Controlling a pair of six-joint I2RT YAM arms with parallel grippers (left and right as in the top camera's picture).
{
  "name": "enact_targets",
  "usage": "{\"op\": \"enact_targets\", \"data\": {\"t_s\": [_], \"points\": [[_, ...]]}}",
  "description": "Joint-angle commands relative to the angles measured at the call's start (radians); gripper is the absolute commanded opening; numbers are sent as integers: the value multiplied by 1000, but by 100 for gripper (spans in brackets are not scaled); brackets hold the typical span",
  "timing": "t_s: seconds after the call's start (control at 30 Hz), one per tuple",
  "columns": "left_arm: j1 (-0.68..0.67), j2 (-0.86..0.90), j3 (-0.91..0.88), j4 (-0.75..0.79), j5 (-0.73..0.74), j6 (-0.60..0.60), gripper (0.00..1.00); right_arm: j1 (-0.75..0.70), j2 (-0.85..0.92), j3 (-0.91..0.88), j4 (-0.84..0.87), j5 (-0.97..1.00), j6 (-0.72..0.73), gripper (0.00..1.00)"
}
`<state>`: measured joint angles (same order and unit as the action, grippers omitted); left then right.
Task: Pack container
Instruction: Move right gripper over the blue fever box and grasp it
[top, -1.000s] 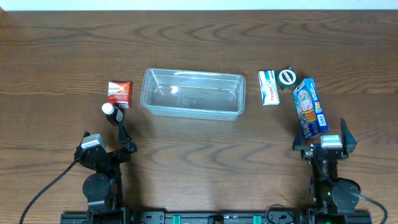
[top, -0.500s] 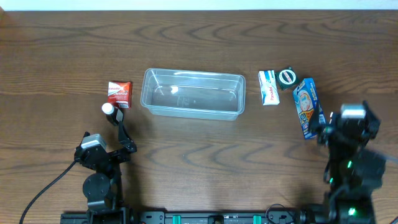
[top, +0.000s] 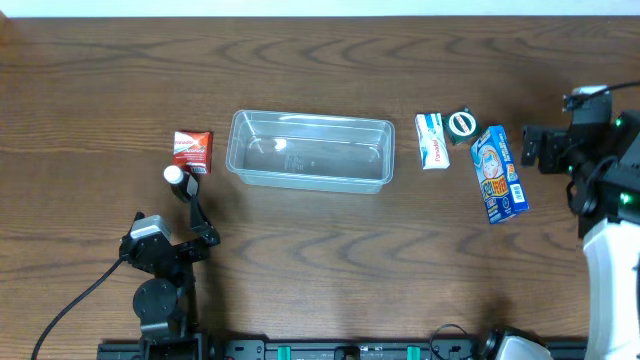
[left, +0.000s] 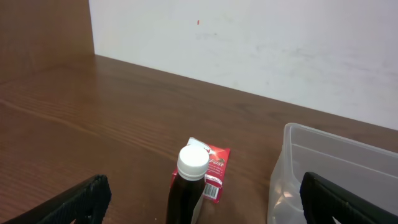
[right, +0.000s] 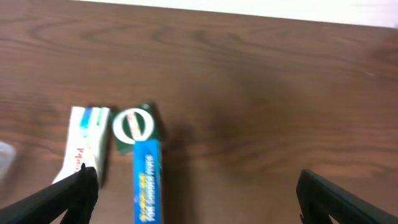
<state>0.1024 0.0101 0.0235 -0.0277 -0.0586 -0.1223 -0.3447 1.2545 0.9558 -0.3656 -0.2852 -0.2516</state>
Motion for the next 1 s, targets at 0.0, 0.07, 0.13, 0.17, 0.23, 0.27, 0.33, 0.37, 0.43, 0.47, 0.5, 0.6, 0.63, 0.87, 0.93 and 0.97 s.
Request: {"op": "enact_targets", "data": {"t_s": [0.0,0.07,0.13,0.17,0.23,0.27,0.33,0.37,0.43,0.47,0.5,0.6,0.63,0.87,0.93,0.97], "points": [[-4,-6,-19,-39,-12,17,98,-6,10,28,0,-180,-10,99],[-4,-6,-19,-39,-12,17,98,-6,9,28,-25,-235,-11,99],[-4,-6,-19,-39,-12,17,98,-6,9,27,-31,-234,-11,99],[-4,-6,-19,-39,-12,17,98,-6,9,27,-35,-219,-11,99],[-4,-6,-19,-39,-12,18,98,-5,10,27,-51,-187,-11,99],[-4,-6,-19,-39,-12,17,98,-3,13,27,-67,-179,-11,99],[-4,-6,-19,-39,-12,17,98,5,27,27,-96,-175,-11,99],[-4,-6,-19,-39,-13,17,98,9,35,27,-105,-173,-12,99],[-4,-6,-19,-39,-12,17,98,26,62,27,-126,-147,-12,96],[-4,-6,-19,-39,-12,17,98,39,75,27,-133,-122,-11,93],[-4,-6,-19,-39,-12,17,98,53,86,27,-138,-89,-11,90],[-4,-6,-19,-39,-12,17,98,100,105,27,-152,49,-11,86],[-4,-6,-19,-39,-12,17,98,115,106,27,-157,97,-11,85],[-4,-6,-19,-39,-12,17,98,227,107,27,-217,232,-11,84],[-4,-6,-19,-39,-12,17,98,243,108,27,-235,298,-11,85],[-4,-6,-19,-39,-12,17,98,247,108,27,-242,333,-10,85]]}}
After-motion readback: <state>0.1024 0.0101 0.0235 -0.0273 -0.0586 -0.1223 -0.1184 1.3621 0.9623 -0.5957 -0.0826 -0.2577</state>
